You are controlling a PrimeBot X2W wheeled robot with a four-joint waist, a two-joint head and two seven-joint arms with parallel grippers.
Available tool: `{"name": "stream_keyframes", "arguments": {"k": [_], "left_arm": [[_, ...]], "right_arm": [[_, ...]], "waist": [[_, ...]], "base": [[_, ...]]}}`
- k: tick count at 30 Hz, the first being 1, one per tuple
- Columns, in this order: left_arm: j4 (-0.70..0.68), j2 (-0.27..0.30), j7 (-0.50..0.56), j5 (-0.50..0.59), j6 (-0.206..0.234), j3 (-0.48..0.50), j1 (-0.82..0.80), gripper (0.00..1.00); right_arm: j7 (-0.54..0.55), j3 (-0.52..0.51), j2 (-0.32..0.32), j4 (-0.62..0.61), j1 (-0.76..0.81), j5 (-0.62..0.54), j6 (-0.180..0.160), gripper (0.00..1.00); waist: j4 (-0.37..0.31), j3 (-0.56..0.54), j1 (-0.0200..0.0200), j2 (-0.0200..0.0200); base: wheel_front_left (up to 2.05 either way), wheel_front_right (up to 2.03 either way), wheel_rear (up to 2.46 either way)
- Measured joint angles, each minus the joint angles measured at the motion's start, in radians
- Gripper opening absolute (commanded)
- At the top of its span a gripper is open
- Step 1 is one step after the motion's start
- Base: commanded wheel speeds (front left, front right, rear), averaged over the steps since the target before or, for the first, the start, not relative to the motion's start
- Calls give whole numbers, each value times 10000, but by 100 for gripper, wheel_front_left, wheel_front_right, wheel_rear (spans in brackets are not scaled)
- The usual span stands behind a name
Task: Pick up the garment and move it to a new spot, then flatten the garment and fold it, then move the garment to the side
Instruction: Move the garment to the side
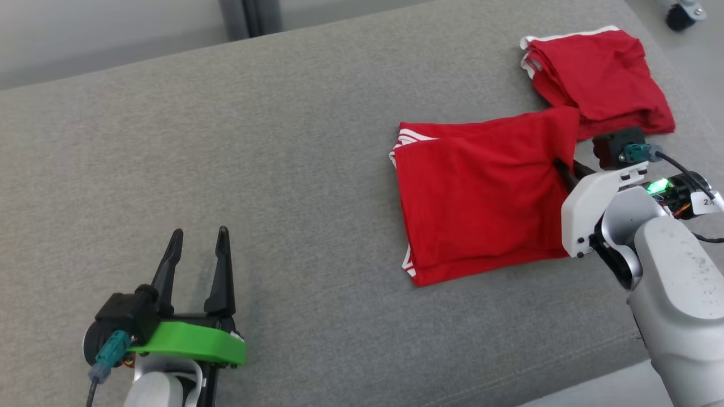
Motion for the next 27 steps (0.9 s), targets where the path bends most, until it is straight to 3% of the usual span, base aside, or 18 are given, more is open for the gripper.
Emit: {"name": "stream_keyframes", "arguments": {"k": [9,17,27], "left_arm": [[56,293,0,15,0,-366,-405,100],[134,378,0,0,0,-489,-543,100],[115,322,2,-15,0,-708,-752,100]], "right_arm": [[-159,-140,314,-199,-154,-81,0,0],[-48,-100,347,-230,-1343,-274,0,0],[571,-585,-1097,456,-3029,-943,0,0]], "waist": [[-1044,643,0,0],[-1177,975,0,0],[-371,1230,0,0]], "base": [[0,0,0],[0,0,0],[0,0,0]]}}
